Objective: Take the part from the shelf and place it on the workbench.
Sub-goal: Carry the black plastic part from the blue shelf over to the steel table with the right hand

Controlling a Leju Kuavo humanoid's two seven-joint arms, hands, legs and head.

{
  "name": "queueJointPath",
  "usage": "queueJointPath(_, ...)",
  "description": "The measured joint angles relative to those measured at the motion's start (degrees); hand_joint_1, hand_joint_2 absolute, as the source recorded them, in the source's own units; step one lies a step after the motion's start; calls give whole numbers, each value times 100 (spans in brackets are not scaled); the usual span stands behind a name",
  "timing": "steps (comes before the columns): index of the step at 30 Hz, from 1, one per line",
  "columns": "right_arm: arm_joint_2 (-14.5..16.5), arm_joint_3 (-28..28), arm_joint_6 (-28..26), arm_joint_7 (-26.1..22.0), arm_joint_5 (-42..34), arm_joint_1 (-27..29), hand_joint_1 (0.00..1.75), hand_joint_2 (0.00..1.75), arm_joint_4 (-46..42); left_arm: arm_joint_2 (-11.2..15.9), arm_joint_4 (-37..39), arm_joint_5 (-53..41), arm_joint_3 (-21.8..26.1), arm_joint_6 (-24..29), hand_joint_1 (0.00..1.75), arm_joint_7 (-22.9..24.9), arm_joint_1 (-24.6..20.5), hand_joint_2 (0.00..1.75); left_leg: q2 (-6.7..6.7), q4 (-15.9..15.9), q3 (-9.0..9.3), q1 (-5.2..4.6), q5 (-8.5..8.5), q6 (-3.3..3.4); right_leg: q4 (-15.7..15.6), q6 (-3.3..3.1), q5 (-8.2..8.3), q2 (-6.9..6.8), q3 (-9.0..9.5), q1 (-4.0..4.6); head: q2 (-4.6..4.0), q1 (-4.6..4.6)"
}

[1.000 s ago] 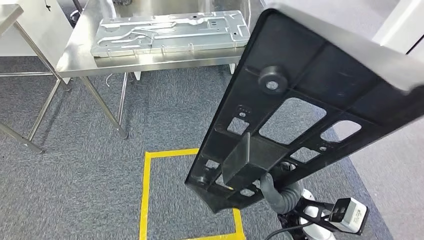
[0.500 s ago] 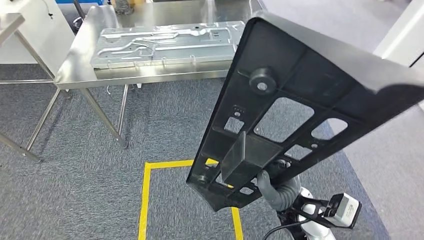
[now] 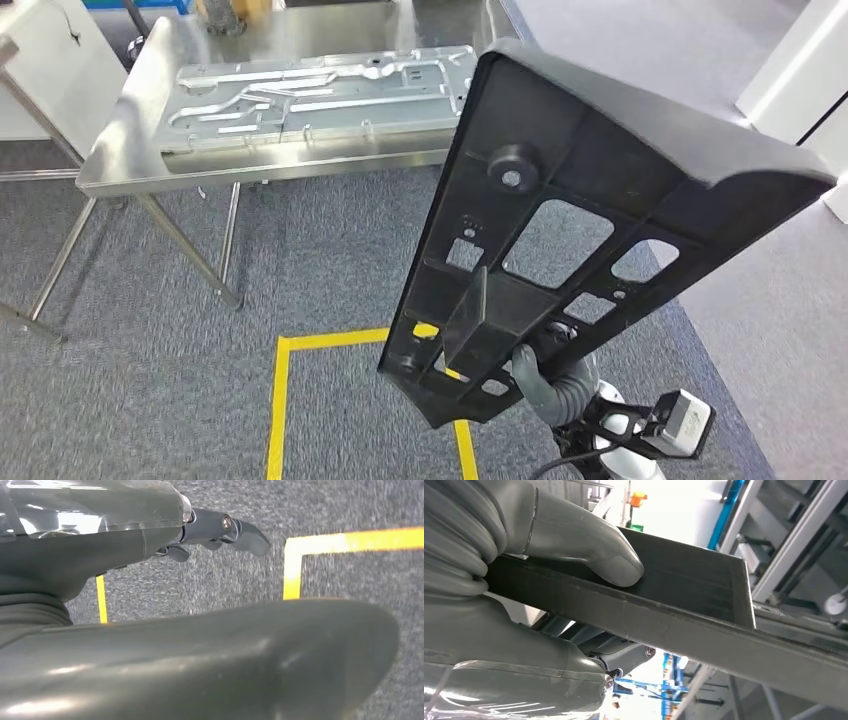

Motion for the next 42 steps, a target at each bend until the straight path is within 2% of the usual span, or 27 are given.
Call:
queueJointPath(2,-2,1,-4,3,-18,-24,175,175,42,-2,0,-1,2,-5,0,-8,1,0,-49,-80,97,18,106,60,48,86,-1,-1,29,-6,1,1)
queueJointPath(4,-4,2,-5,1,-46,-83,175,175,82,-4,0,0,4,-11,0,-13,-3,0,-84,-126,197,50,159,105,322,150,-174,9,-55,-27,1,2)
queueJointPath(5,-4,3,-4,0,-67,-108,175,175,106,-3,0,1,5,-14,0,-15,-6,0,-92,-135,217,55,152,115,607,174,-331,17,-195,-46,0,3)
queueJointPath(7,-4,6,1,-1,-120,-136,175,175,170,-3,0,2,8,-15,0,-18,-5,0,-110,-135,239,57,111,123,1292,222,-603,17,-639,-79,0,3)
queueJointPath(8,-5,7,4,-1,-144,-136,175,175,201,-4,0,2,10,-16,0,-18,1,0,-118,-134,264,57,79,118,1475,248,-625,17,-809,-93,0,3)
queueJointPath(9,-7,7,8,1,-165,-139,175,175,227,-6,0,2,14,-17,0,-19,7,0,-128,-133,303,58,42,108,1452,263,-533,16,-881,-103,0,3)
queueJointPath(10,-8,7,17,1,-177,-143,175,175,244,-10,0,2,17,-18,0,-20,11,0,-137,-133,362,60,-1,94,1210,261,-326,16,-841,-109,-1,3)
queueJointPath(11,-9,7,29,1,-179,-149,175,175,253,-15,0,2,20,-21,0,-22,13,0,-144,-136,419,61,-53,76,813,247,-40,15,-726,-110,-1,3)
queueJointPath(12,-9,8,46,0,-171,-155,175,175,256,-21,1,1,25,-23,0,-25,12,0,-150,-137,481,61,-100,53,458,226,161,15,-618,-101,-1,2)
queueJointPath(13,-9,9,69,-1,-154,-160,175,175,255,-27,2,1,29,-25,0,-26,6,0,-154,-144,515,62,-137,25,184,196,277,15,-538,-82,0,2)
queueJointPath(14,-9,11,86,-1,-130,-162,175,175,250,-29,2,1,33,-26,0,-27,2,0,-155,-157,528,63,-167,-9,40,160,336,14,-505,-61,1,2)
queueJointPath(17,-10,16,108,-1,-77,-163,175,175,226,-31,3,2,45,-17,0,-31,-2,0,-143,-93,567,66,-162,-114,-50,26,314,19,-420,-44,1,2)
queueJointPath(19,-7,17,114,-2,-77,-186,175,175,210,-34,4,8,54,-14,0,-36,-10,0,-129,270,437,74,-213,-144,-112,-50,260,12,-274,-64,1,1)
queueJointPath(22,-8,21,160,-2,-95,-230,175,175,215,-42,4,35,83,-13,0,-43,-8,0,-120,1252,-185,88,-618,-190,-135,-105,138,5,-122,-47,0,0)
queueJointPath(23,-9,21,174,-1,-99,-232,175,175,224,-42,4,43,92,-13,0,-44,2,0,-119,1441,-368,89,-690,-205,-131,-106,92,10,-75,-41,0,0)
queueJointPath(24,-10,21,179,-1,-100,-233,175,175,234,-41,4,46,98,-13,0,-49,11,0,-119,1450,-468,88,-646,-212,-126,-104,43,15,-19,-38,-1,-1)
queueJointPath(25,-11,21,178,-1,-100,-233,175,175,243,-40,4,48,101,-13,0,-57,17,0,-118,1258,-470,88,-473,-210,-121,-96,-13,20,52,-36,-1,0)
queueJointPath(27,-11,21,144,-2,-90,-231,175,175,249,-39,4,48,105,-14,0,-78,21,0,-110,534,-284,81,60,-170,-120,-65,-133,17,211,-36,-1,1)
queueJointPath(29,-10,21,86,-2,-60,-220,175,175,244,-36,4,42,109,-15,0,-95,20,0,-95,39,-162,40,361,-104,-143,-9,-211,11,293,-41,0,1)
queueJointPath(32,-10,26,-7,1,10,-158,175,175,206,-28,4,14,112,-16,0,-114,30,0,-103,-80,-108,18,376,7,-128,94,-209,11,304,-42,1,0)
queueJointPath(34,-11,29,-80,-2,52,-128,175,175,162,-24,4,-10,113,-21,0,-123,27,0,-112,-155,3,49,346,64,179,147,-219,16,170,-43,0,1)
queueJointPath(35,-11,30,-116,-4,69,-118,175,175,148,-22,4,-17,112,-24,0,-125,18,0,-114,-180,61,62,323,85,477,173,-285,19,-4,-52,1,1)
queueJointPath(37,-11,28,-199,-4,98,-81,175,175,136,-21,4,-31,111,-30,0,-127,2,0,-118,-192,148,63,249,110,1196,215,-561,21,-491,-74,0,3)
queueJointPath(38,-12,25,-234,-4,109,-53,175,175,136,-21,4,-39,111,-32,0,-126,2,0,-122,-192,192,62,207,110,1441,228,-675,21,-706,-85,0,3)
queueJointPath(39,-17,21,-266,-3,120,-29,175,175,136,-21,4,-46,111,-33,0,-124,7,0,-126,-192,246,61,161,107,1524,236,-695,20,-845,-92,-1,2)
queueJointPath(40,-24,18,-285,-2,132,-15,175,175,137,-21,4,-53,111,-34,0,-121,11,0,-129,-192,309,61,114,99,1403,238,-580,19,-876,-97,-1,3)
queueJointPath(42,-37,15,-299,-2,159,-13,175,175,139,-23,4,-55,111,-42,0,-118,12,0,-132,-193,448,62,6,69,662,224,-24,18,-685,-98,-1,3)
